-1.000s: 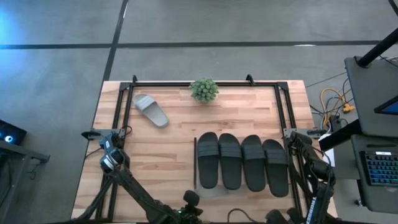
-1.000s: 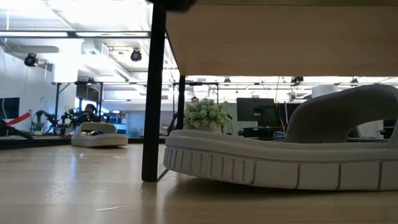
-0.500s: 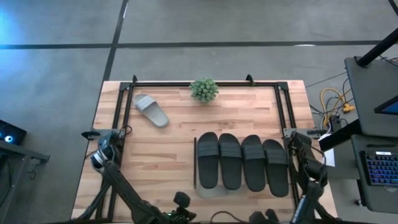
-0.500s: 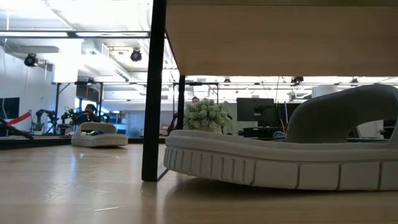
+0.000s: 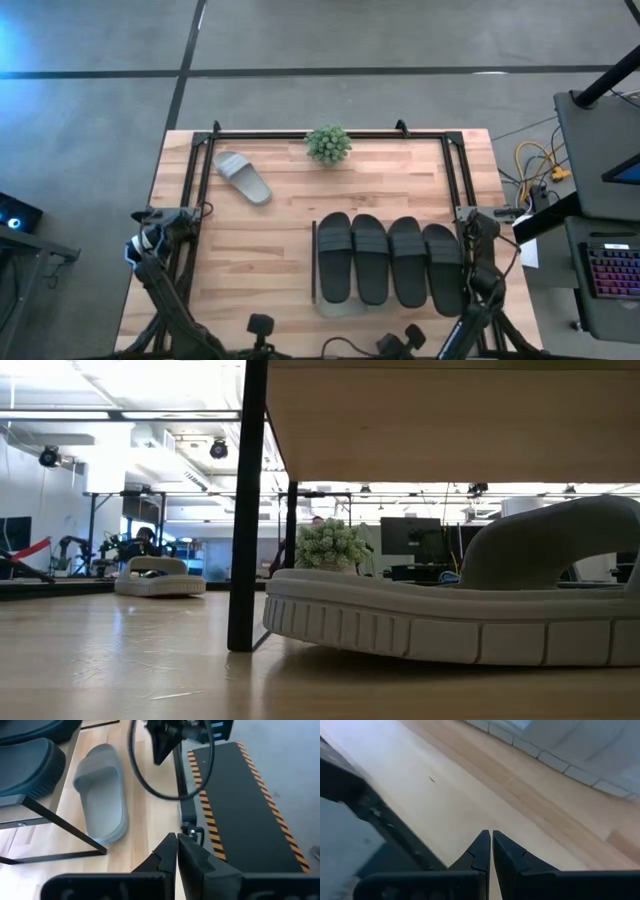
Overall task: Pick and place slides into the shelf
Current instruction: Put the white slipper under the shelf
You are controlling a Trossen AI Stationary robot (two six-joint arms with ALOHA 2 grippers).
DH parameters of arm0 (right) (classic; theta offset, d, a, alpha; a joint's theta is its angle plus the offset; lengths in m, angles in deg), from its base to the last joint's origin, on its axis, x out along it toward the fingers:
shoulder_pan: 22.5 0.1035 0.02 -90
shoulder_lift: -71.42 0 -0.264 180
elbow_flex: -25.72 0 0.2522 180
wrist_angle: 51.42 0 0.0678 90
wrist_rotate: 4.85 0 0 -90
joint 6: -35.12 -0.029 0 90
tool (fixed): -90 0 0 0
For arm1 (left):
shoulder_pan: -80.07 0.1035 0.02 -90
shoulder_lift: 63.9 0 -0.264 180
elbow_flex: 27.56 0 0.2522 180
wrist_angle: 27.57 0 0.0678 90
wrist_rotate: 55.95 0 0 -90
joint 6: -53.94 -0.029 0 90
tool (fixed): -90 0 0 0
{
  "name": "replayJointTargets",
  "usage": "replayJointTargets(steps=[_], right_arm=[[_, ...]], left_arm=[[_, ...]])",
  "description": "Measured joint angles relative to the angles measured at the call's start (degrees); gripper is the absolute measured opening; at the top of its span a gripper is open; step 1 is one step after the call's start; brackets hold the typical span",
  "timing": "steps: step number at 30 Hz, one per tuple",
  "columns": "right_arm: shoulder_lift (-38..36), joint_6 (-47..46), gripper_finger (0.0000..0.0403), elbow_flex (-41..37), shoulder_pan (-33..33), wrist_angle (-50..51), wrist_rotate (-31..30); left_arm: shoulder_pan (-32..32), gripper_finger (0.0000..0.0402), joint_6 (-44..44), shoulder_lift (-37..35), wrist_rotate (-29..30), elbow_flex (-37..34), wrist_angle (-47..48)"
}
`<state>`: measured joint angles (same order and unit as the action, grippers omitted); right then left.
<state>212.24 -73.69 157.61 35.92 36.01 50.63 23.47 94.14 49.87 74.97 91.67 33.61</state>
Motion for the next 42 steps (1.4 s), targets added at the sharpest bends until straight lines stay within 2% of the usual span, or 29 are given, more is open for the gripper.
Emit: replayJointTargets(steps=[8,23,33,42], right_arm=[[1.00,9.40,0.0013,-0.13,-2.98,2.99,-0.47],[1.02,22.97,0.0013,-2.95,-10.04,0.31,-1.57],[1.02,23.84,0.0013,-3.70,-12.68,0.19,-0.61],[1.02,21.20,0.0013,3.69,-6.58,-1.28,0.35]], left_arm=[[-0.78,0.0000,0.05,-0.52,-0.31,-0.81,0.95],[-0.89,0.0000,0.03,-0.46,-1.64,-0.96,5.97],[-0.89,0.0000,-0.02,-0.41,-1.68,-1.01,7.19],[-0.73,0.0000,0.01,-0.37,-1.70,-1.01,8.58]])
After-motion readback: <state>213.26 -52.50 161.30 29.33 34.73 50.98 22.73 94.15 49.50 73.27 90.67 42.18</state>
